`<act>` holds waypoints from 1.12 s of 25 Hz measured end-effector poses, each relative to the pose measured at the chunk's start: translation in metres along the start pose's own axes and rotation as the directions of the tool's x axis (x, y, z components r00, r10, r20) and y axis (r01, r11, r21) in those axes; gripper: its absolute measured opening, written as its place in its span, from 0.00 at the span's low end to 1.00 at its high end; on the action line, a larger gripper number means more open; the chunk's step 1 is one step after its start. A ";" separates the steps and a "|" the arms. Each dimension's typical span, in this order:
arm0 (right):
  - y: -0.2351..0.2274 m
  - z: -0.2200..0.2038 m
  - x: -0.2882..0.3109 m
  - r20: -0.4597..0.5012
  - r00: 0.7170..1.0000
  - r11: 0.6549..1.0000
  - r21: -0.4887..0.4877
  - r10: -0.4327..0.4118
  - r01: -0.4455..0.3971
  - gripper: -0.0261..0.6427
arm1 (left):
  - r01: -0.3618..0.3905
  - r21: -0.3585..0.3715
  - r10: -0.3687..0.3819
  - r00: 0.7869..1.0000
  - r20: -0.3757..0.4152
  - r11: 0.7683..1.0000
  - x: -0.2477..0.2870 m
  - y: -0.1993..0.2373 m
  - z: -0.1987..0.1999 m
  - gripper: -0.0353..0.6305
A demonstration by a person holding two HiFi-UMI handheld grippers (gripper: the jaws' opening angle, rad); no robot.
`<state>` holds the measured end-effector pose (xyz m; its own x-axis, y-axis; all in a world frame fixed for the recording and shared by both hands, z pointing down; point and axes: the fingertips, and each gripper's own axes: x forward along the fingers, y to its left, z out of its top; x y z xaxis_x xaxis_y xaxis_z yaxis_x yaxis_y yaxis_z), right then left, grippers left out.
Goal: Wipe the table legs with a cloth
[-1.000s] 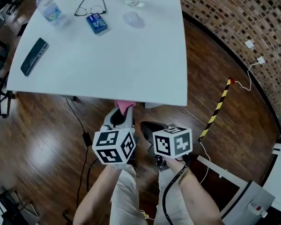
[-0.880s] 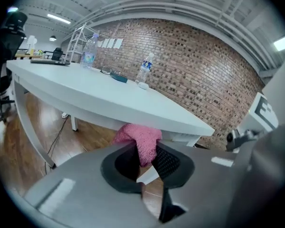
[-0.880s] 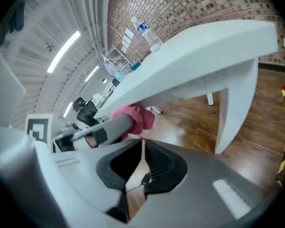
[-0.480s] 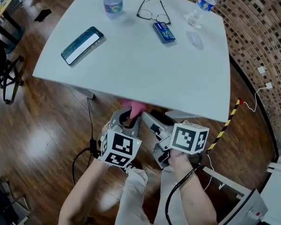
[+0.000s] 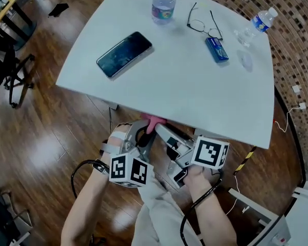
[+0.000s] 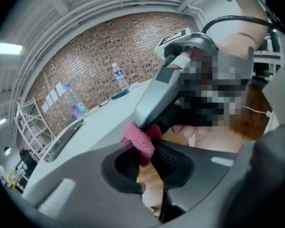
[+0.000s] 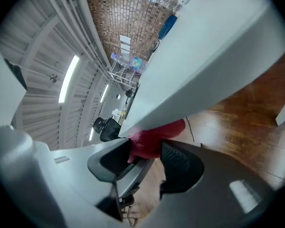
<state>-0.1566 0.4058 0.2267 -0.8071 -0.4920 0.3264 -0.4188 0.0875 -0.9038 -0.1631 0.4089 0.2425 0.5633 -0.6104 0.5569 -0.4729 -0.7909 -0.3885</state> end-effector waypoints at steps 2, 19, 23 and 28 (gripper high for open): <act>0.011 -0.004 0.020 0.005 0.999 0.999 0.006 0.037 -0.038 0.32 | 0.023 0.043 -0.024 1.000 0.016 0.999 -0.010 0.011 -0.013 0.13; 0.080 -0.032 0.194 0.108 0.989 0.977 -0.176 -0.101 0.118 0.14 | -0.124 -0.213 0.109 0.991 -0.082 0.969 -0.094 0.139 -0.157 0.13; 0.090 -0.036 0.219 0.118 0.989 0.978 -0.178 -0.090 0.110 0.13 | -0.179 -0.280 0.164 0.983 -0.077 0.943 -0.116 0.160 -0.193 0.12; 0.110 -0.052 0.276 0.108 0.988 0.966 -0.223 -0.107 0.129 0.13 | -0.165 -0.396 0.163 0.986 -0.039 0.903 -0.139 0.181 -0.234 0.11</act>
<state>-0.4473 0.3249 0.2322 -0.7079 -0.5892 0.3894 -0.6015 0.2140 -0.7696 -0.4855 0.3613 0.2663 0.4519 -0.7287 0.5146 -0.7885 -0.5961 -0.1517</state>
